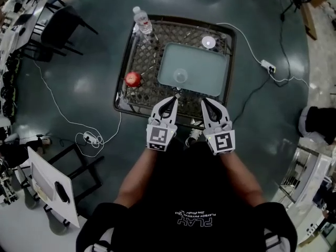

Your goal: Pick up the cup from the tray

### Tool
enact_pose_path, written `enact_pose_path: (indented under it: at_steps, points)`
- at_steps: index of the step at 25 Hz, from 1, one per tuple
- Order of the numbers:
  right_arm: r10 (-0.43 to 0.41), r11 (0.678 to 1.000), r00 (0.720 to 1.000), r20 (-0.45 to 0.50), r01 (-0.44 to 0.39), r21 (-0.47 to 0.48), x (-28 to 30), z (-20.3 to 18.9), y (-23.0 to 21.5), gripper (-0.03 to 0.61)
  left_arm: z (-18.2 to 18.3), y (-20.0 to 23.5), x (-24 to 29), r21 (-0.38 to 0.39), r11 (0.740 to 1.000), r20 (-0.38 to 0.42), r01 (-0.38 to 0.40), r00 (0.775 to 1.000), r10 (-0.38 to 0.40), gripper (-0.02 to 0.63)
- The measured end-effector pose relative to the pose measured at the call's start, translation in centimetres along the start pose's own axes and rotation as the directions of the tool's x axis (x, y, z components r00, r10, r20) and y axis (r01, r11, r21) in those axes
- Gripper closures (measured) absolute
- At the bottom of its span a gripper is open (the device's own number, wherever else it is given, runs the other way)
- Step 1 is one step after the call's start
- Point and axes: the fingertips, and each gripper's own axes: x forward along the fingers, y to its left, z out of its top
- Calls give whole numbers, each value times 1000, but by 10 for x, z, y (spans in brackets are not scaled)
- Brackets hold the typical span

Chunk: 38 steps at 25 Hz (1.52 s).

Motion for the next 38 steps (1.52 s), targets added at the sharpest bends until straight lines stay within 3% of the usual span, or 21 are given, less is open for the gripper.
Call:
enact_pose_path:
  at_steps: [4,8,13,22,29,38]
  points:
    - [-42,999,999,-32,43,11,6,-14,-2,571,-17,9,11,13,1000,-41,19,999,-18,604]
    - [-73,996,997,-40,74,43,15,-18,-1,571,-43,22,26,53,999,-132,-4,991,11,595]
    - [-90,995,995,-53,92,40,19,-20,-1,571,-76,22,50,45,999,-207,2,978,8,459]
    - [-93,995,991,-98,97,38,19,-34,3,571,-114,36,88,40,999,-288,-20,957,31,333]
    - [-89,994,987,-133,96,48,21,-53,5,571,-126,41,116,0,1000,-305,-19,952,19,318]
    - [-90,992,961,-262,110,63,24,-102,-6,571,-135,41,141,23,1000,-314,-7,949,14,319]
